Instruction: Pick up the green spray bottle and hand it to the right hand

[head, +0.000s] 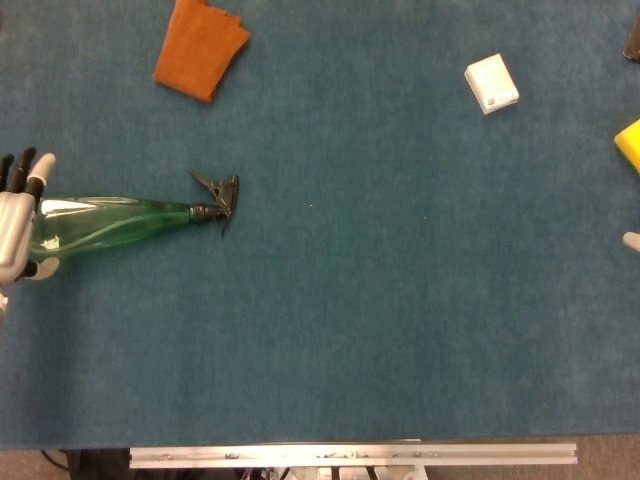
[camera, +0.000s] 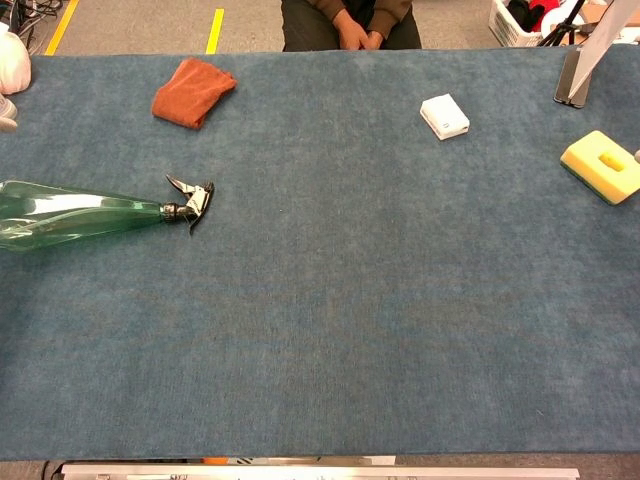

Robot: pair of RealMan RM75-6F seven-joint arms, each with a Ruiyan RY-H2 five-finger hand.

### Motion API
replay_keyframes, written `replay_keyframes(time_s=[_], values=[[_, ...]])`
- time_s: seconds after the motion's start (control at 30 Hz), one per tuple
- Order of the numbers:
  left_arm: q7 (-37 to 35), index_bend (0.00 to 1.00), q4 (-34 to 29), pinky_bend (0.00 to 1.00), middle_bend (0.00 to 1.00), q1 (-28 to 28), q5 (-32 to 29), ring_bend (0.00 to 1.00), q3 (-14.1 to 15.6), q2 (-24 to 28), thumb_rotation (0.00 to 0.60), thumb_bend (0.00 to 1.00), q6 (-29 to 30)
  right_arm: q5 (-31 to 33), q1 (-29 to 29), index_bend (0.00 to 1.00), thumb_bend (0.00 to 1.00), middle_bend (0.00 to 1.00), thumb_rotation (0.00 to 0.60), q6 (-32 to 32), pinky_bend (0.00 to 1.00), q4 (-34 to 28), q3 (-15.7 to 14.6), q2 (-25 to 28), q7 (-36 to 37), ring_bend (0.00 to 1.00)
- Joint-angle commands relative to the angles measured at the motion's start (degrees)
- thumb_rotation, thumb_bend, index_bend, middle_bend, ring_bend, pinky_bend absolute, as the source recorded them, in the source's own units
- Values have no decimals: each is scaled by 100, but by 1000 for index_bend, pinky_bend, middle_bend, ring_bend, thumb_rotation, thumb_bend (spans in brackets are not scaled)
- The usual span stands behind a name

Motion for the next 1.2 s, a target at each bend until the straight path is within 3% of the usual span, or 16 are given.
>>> replay_keyframes(time_s=[0.03, 0.4, 0.8, 0.9, 1.0, 1.07, 1.2], values=[[393, 0, 1, 87, 0, -186, -428, 0, 47, -190, 600, 150, -48, -7, 12, 0, 23, 3, 600, -18, 0, 28, 0, 6, 50, 0], [1079, 0, 197, 87, 0, -552, -1283, 0, 126, -696, 600, 150, 42, 10, 34, 0, 24, 3, 600, -57, 0, 87, 12, 40, 209, 0], [1181, 0, 706, 104, 0, -822, -1752, 0, 211, -1097, 600, 150, -142, -3, 39, 0, 24, 3, 600, -75, 0, 195, -3, -7, 315, 0], [1243, 0, 817, 150, 0, -907, -1925, 0, 248, -1165, 600, 150, -246, -7, 42, 0, 24, 3, 600, -73, 0, 205, -1, -10, 334, 0], [1099, 75, 972, 246, 14, -917, -1877, 8, 217, -1292, 600, 151, -226, -9, 40, 0, 24, 3, 600, -74, 0, 210, -7, -15, 355, 0], [944, 161, 1078, 310, 71, -890, -1767, 53, 198, -1373, 600, 157, -182, -11, 36, 0, 24, 3, 600, -74, 0, 209, -13, -17, 361, 0], [637, 285, 1280, 477, 235, -820, -1546, 238, 163, -1493, 600, 196, -116, -7, 26, 0, 24, 3, 600, -46, 0, 198, -5, -12, 378, 0]])
